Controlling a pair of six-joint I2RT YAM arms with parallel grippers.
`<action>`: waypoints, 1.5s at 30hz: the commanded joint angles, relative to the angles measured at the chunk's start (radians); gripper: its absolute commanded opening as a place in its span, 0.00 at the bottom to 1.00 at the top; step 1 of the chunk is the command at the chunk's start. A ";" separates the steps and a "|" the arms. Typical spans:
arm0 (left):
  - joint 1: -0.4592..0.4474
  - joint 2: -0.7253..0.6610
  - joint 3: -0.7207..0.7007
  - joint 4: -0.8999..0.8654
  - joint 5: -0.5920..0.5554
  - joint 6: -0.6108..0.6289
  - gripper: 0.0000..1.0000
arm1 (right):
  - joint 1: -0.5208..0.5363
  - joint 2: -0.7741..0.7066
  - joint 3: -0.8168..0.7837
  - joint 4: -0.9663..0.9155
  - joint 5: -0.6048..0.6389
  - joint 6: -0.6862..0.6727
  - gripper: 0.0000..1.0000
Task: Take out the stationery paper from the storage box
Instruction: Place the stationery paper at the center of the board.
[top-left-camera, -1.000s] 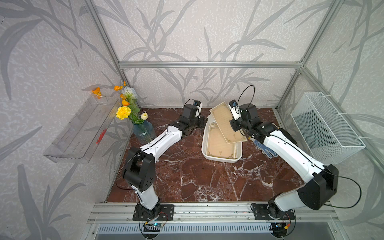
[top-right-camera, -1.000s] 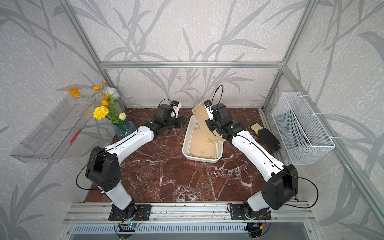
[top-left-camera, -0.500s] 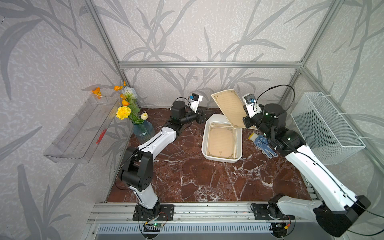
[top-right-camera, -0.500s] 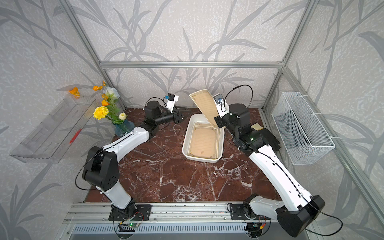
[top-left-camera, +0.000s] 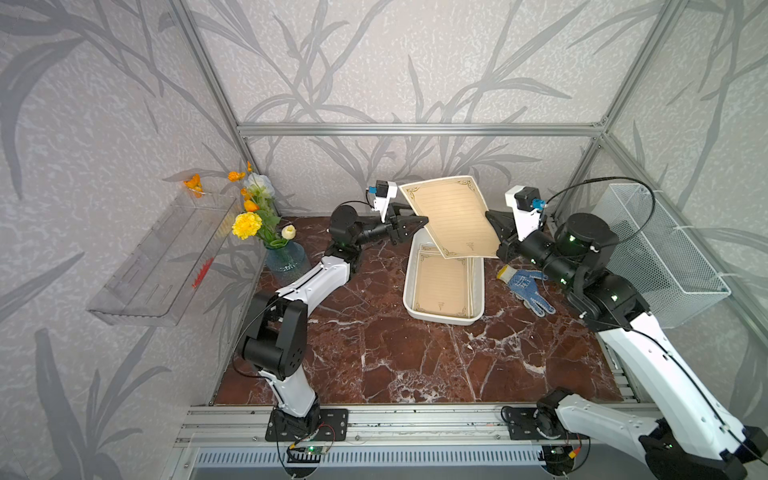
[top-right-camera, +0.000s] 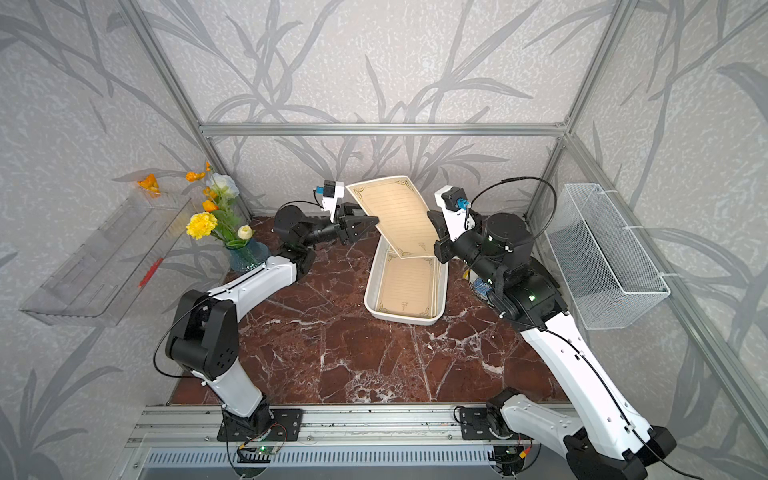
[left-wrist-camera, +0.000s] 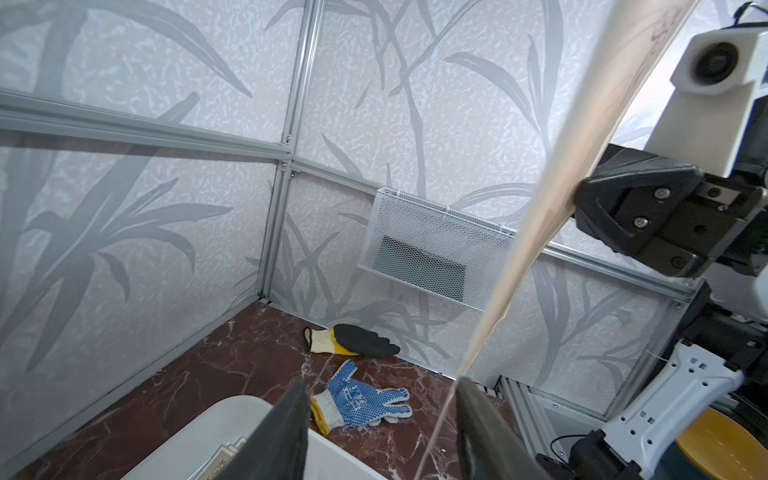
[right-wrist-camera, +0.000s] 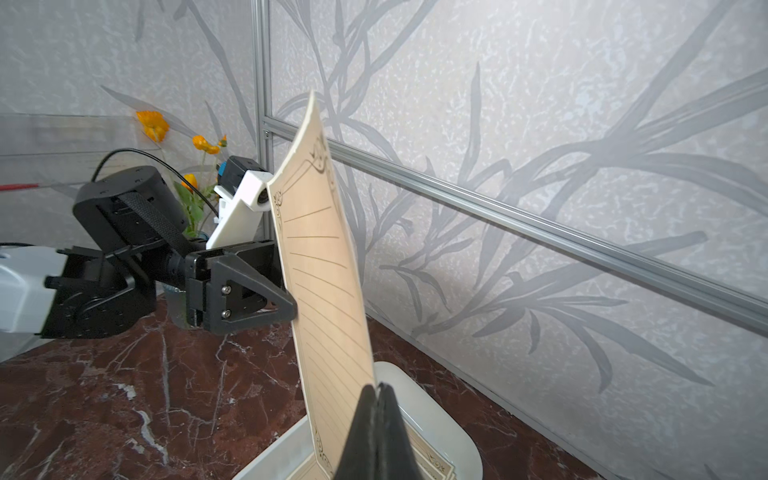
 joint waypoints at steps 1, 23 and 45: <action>-0.006 -0.021 -0.030 0.193 0.073 -0.102 0.52 | -0.001 -0.032 0.022 0.037 -0.075 0.071 0.00; -0.084 -0.318 -0.141 0.199 0.031 -0.033 0.24 | -0.159 -0.085 -0.029 0.215 -0.431 0.397 0.00; -0.116 -0.416 -0.122 -0.064 0.016 0.134 0.00 | -0.163 -0.092 -0.057 0.274 -0.562 0.448 0.00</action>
